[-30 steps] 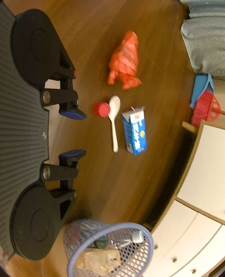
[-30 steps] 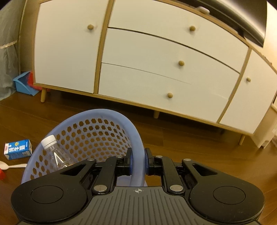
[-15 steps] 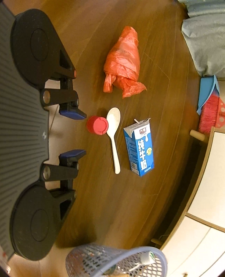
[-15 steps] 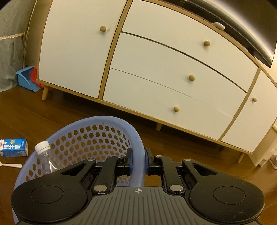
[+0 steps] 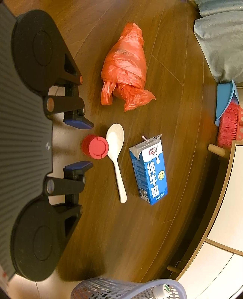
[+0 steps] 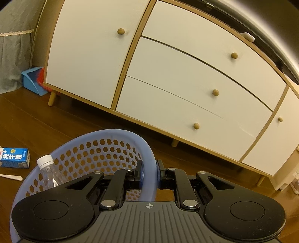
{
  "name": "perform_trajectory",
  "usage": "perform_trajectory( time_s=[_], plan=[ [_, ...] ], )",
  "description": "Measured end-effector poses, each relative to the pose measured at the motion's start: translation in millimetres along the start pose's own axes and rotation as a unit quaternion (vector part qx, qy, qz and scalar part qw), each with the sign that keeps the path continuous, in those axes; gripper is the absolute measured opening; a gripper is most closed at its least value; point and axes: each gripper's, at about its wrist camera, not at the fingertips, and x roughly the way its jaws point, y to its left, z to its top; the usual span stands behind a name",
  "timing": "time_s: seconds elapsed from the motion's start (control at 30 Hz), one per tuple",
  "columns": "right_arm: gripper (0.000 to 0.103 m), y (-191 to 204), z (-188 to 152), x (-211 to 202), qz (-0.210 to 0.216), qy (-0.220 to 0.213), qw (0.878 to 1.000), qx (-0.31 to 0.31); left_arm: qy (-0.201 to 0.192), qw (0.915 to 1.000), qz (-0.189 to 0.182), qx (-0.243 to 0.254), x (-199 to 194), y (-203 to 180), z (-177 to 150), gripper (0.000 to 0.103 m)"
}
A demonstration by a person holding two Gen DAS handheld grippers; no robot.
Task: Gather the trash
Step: 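Lower the left gripper onto the red bottle cap and close, then carry the red cap with the left gripper into the wastebasket and release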
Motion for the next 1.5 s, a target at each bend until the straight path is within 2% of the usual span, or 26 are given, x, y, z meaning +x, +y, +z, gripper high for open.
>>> perform_trajectory(
  time_s=[0.6,0.7,0.77,0.87,1.23,1.5],
  plan=[
    [0.010,0.8,-1.2,6.2,0.002,-0.011,1.000,-0.025,0.013,0.9989,0.011,0.044,35.4,-12.3,5.0,0.033],
    [0.010,0.8,-2.7,5.7,0.000,-0.011,1.000,-0.024,0.011,0.9981,0.014,0.059,37.9,-16.9,4.7,0.032],
    [0.010,0.1,-3.3,5.6,-0.001,-0.010,1.000,-0.022,0.010,0.9977,0.013,0.065,38.7,-18.7,4.7,0.026],
    [0.010,-0.1,-3.5,5.2,-0.002,-0.010,1.000,-0.021,0.006,0.9974,0.011,0.071,36.2,-19.6,4.6,0.026],
    [0.010,-0.5,-4.8,1.4,0.002,-0.013,1.000,-0.013,-0.035,0.9963,-0.018,0.077,-14.8,-28.3,16.8,0.026],
    [0.010,-7.1,-5.4,3.6,0.004,-0.011,1.000,-0.004,-0.085,0.9898,-0.073,0.088,-69.3,-67.1,37.3,0.026]
  ],
)
